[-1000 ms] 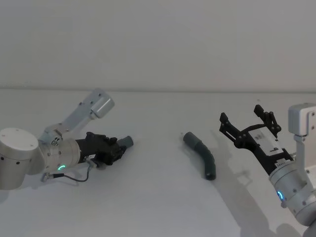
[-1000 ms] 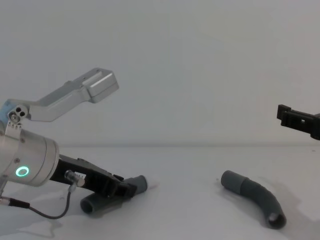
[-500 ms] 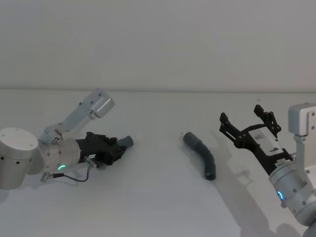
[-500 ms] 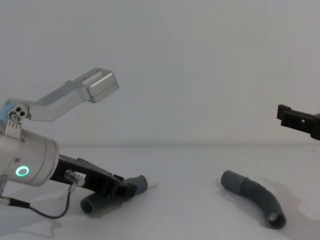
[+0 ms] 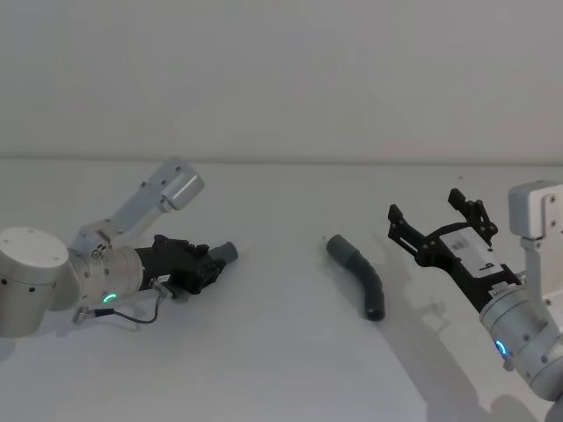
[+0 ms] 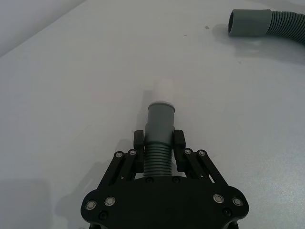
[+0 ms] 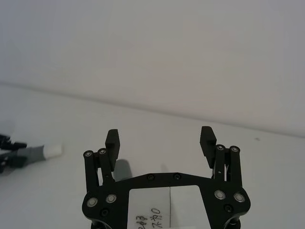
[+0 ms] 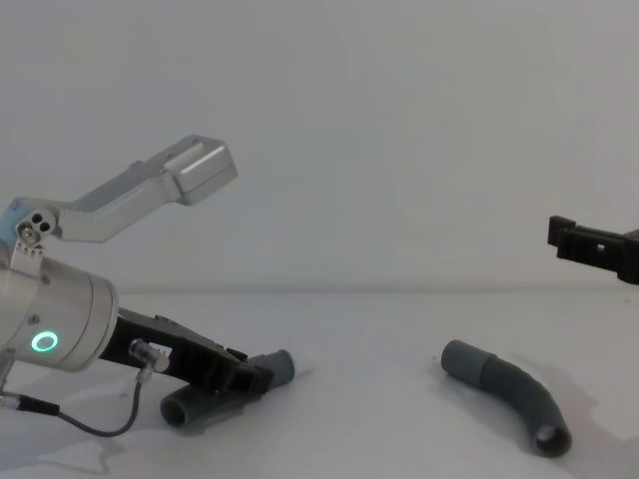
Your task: Use both hands to pick up one end of the pipe from the table, align the ends, and insert them.
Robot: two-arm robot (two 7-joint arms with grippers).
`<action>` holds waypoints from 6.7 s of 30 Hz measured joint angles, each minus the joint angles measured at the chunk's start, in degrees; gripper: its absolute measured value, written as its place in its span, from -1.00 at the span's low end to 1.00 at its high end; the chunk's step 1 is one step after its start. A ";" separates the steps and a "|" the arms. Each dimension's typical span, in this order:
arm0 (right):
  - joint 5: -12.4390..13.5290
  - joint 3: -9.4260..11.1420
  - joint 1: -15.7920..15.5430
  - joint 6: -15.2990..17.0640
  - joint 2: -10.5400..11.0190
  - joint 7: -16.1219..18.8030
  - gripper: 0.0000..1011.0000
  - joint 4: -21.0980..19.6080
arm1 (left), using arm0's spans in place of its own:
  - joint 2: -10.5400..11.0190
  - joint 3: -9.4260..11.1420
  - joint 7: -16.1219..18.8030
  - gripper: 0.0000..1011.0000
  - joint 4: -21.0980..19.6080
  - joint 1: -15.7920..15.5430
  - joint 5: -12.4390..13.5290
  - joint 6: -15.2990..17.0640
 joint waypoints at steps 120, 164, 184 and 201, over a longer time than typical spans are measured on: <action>-4.30 -7.94 14.44 33.77 -1.35 6.99 -0.46 9.96 | 0.00 0.00 0.00 -0.31 0.00 0.00 0.00 -0.01; -4.01 -5.13 12.88 13.92 9.78 21.06 -0.46 4.44 | 6.56 0.90 -7.61 -0.31 -6.83 -4.27 2.02 -6.08; 0.11 -5.66 12.62 4.75 17.33 33.87 -0.46 3.92 | 12.27 3.74 -20.74 -0.31 -6.47 -9.00 0.43 -14.48; 2.38 -6.90 13.14 2.29 19.62 38.48 -0.46 3.58 | 14.02 4.33 -26.68 -0.31 -7.56 -10.05 -3.15 -18.50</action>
